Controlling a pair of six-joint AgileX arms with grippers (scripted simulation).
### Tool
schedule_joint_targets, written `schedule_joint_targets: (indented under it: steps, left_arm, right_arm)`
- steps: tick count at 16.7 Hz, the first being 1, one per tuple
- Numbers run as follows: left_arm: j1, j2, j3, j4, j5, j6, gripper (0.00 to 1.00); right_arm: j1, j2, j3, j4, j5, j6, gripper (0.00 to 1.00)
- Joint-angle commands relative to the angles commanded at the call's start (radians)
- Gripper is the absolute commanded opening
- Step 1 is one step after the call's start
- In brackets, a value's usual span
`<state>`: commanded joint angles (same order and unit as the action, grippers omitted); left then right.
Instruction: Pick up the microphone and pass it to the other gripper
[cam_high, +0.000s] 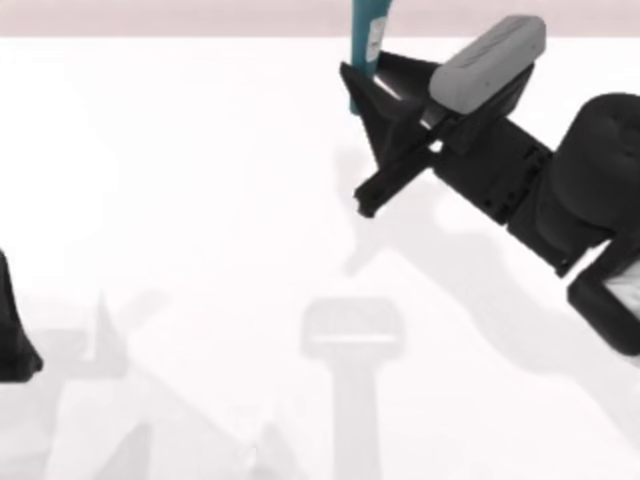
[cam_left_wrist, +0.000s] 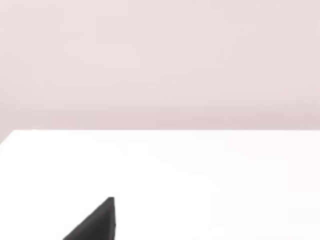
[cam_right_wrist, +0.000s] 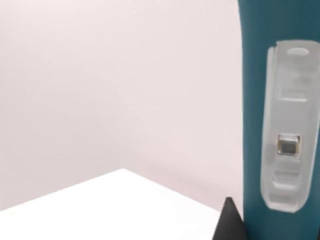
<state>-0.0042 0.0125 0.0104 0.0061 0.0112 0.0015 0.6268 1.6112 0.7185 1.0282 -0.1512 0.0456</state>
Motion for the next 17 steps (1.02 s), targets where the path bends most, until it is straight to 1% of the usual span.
schedule_joint_targets:
  steps: [2,4,7,13,15,17]
  left_arm:
    - [-0.016,0.053,0.042,0.025,0.044,0.006,1.0]
    - [-0.041,0.15,0.109,0.064,0.114,0.016,1.0]
    - [-0.088,0.371,0.238,0.139,0.25,0.035,1.0]
    - [-0.194,0.87,0.515,0.296,0.55,0.075,1.0]
    - [-0.224,1.001,0.596,0.343,0.636,0.086,1.0]
    - [-0.25,1.117,0.667,0.384,0.71,0.097,1.0]
  right_arm:
    - [0.0,0.0,0.0,0.0,0.0,0.0,0.0]
    - [0.0,0.0,0.0,0.0,0.0,0.0,0.0]
    - [0.0,0.0,0.0,0.0,0.0,0.0,0.0]
    - [0.0,0.0,0.0,0.0,0.0,0.0,0.0]
    - [0.0,0.0,0.0,0.0,0.0,0.0,0.0]
    - [0.0,0.0,0.0,0.0,0.0,0.0,0.0]
